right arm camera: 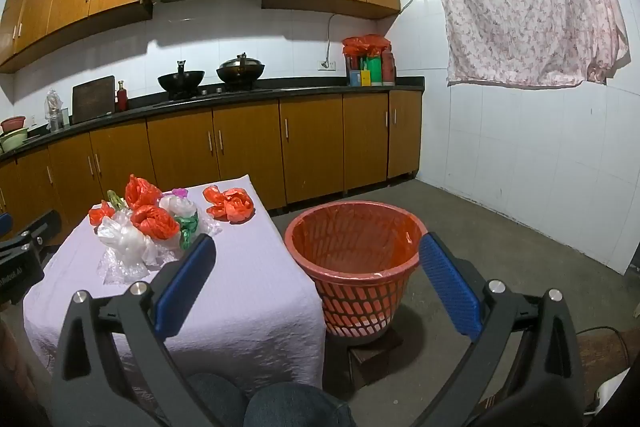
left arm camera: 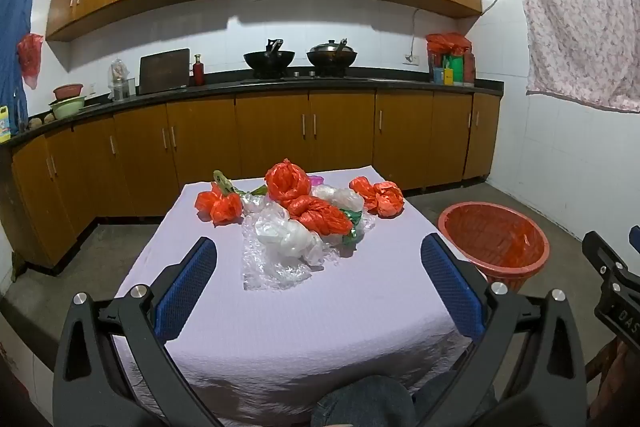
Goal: Collect trash
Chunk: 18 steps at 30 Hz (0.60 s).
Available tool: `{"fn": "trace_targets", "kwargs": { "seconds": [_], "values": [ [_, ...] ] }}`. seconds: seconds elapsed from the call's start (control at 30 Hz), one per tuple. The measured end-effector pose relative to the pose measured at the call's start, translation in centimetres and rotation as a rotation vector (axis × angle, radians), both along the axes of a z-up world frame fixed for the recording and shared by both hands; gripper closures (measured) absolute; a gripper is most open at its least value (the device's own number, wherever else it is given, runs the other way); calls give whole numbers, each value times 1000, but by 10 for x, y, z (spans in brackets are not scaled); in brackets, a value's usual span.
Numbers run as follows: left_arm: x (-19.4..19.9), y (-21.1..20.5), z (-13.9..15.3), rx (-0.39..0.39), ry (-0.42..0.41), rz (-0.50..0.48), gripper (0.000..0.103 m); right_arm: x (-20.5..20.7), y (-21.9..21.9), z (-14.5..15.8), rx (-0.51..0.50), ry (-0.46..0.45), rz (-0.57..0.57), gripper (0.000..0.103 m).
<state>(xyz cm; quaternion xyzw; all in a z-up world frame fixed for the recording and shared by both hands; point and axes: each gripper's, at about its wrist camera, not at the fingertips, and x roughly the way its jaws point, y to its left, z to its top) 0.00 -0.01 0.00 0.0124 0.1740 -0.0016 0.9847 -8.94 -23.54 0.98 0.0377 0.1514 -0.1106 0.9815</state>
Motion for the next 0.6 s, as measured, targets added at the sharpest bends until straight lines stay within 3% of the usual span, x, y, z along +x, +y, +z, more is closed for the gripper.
{"fn": "trace_targets", "kwargs": {
  "seconds": [0.6],
  "values": [
    [0, 0, 0, -4, 4, -1, 2, 0, 0, -1, 3, 2, 0, 4]
  ]
}}
